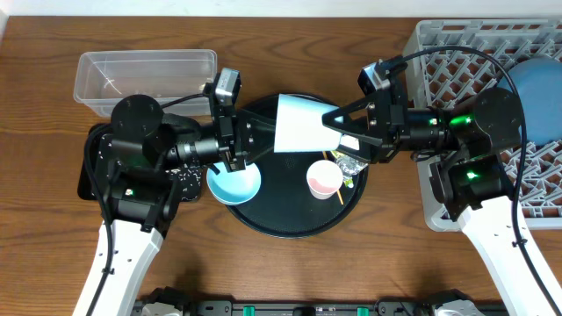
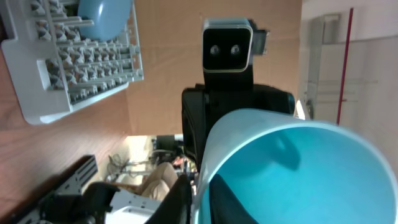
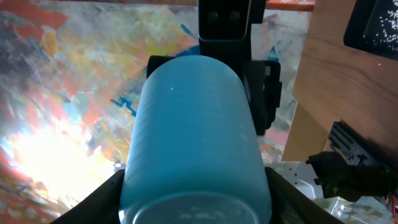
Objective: Sort waste into correct bins and load items into the dishwasher rack
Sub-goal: 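Carry the blue cup with the right gripper to the dish rack, then set the blue cup upside down in the rack and open the right gripper, then grasp the pink cup on the round tray with the left gripper and lift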
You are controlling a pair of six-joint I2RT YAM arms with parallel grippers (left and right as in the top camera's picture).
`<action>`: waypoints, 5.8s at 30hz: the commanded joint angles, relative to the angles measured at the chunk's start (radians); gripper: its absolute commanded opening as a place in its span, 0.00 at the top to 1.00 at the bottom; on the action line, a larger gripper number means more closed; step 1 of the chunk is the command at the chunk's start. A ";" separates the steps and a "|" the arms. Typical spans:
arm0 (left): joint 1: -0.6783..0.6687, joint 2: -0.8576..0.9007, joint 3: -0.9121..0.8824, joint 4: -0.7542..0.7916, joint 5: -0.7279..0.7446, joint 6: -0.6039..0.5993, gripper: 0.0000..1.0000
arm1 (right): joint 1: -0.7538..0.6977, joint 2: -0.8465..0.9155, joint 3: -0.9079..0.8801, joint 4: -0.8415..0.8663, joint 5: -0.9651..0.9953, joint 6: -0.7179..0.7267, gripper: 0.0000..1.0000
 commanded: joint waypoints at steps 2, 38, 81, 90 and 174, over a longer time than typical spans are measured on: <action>-0.004 0.000 0.012 0.008 0.058 -0.001 0.68 | 0.023 0.000 0.004 0.012 0.024 -0.042 0.60; -0.003 0.026 0.006 -0.061 0.049 0.142 0.47 | -0.260 0.000 0.005 0.040 -0.012 -0.161 0.75; -0.004 0.028 0.006 -0.526 0.075 0.583 0.46 | -0.705 0.283 0.863 -1.718 1.322 -1.392 0.67; -0.004 0.028 0.006 -0.735 0.061 0.789 0.46 | -0.892 0.435 0.863 -1.651 1.376 -1.371 0.66; -0.148 0.162 0.005 -0.905 -0.590 0.786 0.10 | -0.161 0.530 0.860 -1.844 1.076 -1.413 0.01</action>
